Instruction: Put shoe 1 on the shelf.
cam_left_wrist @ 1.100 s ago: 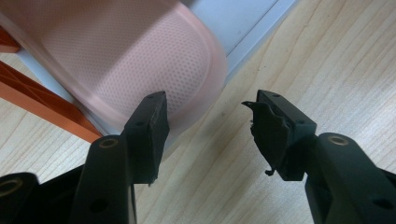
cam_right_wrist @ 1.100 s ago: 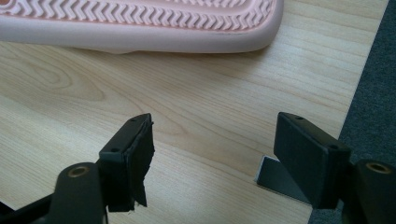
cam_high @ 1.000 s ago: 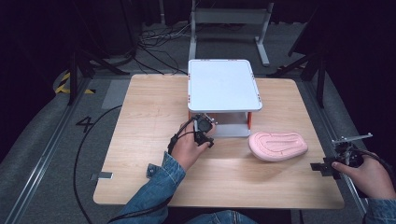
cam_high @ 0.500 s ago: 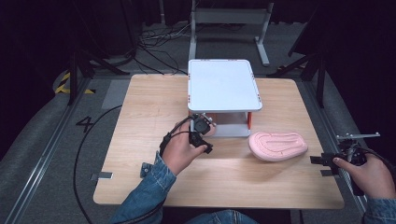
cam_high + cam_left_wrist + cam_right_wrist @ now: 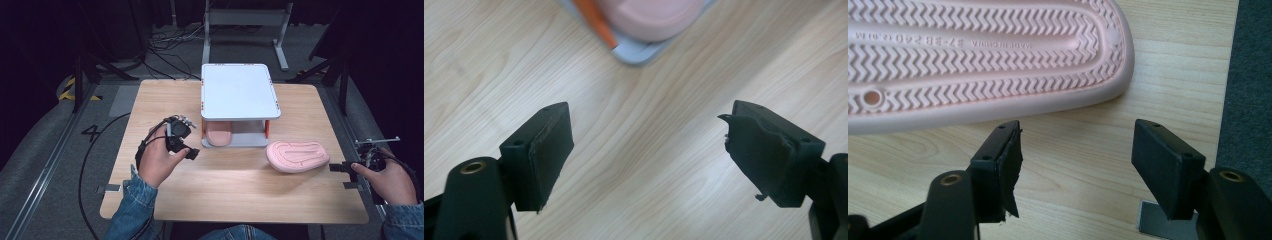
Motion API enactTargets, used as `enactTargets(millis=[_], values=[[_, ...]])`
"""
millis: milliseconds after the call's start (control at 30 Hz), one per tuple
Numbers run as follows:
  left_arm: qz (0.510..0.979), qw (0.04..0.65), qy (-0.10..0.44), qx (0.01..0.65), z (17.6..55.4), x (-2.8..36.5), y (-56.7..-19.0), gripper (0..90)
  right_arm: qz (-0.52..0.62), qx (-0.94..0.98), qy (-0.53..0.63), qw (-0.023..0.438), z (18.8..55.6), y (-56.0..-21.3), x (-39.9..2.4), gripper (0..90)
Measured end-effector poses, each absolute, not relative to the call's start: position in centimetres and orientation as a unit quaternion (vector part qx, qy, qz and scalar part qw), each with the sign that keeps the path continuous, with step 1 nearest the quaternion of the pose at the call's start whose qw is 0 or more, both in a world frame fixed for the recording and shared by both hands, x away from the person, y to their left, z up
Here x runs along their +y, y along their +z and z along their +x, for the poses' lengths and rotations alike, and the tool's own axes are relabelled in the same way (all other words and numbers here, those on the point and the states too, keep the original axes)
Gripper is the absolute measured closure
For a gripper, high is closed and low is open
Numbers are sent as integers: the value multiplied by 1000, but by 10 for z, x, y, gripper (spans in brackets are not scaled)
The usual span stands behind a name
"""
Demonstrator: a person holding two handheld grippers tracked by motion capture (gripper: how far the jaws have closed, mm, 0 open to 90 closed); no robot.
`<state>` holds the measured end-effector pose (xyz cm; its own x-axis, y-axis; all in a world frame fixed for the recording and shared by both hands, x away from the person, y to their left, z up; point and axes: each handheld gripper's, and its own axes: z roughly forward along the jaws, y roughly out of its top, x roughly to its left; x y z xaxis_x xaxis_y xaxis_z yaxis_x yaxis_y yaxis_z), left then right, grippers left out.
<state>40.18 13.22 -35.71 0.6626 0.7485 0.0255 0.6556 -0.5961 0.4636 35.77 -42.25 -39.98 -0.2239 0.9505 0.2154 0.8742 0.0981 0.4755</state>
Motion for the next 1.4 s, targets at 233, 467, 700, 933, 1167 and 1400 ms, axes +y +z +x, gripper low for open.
enactTargets(millis=[233,467,700,933,1167,1400], values=[[876,199,106,426,401,160,-365,192,560,784,244,113,370,-396,-413,153],[868,192,99,447,403,173,-374,197,517,813,250,99,380,-395,-392,193],[866,186,91,454,406,178,-381,196,440,829,314,147,387,-389,-365,467],[867,183,87,455,408,177,-384,200,434,833,319,126,386,-389,-345,655],[870,180,84,450,410,174,-386,201,438,838,287,153,390,-389,-337,820],[872,178,78,450,411,173,-389,201,444,841,275,142,389,-393,-335,888]])
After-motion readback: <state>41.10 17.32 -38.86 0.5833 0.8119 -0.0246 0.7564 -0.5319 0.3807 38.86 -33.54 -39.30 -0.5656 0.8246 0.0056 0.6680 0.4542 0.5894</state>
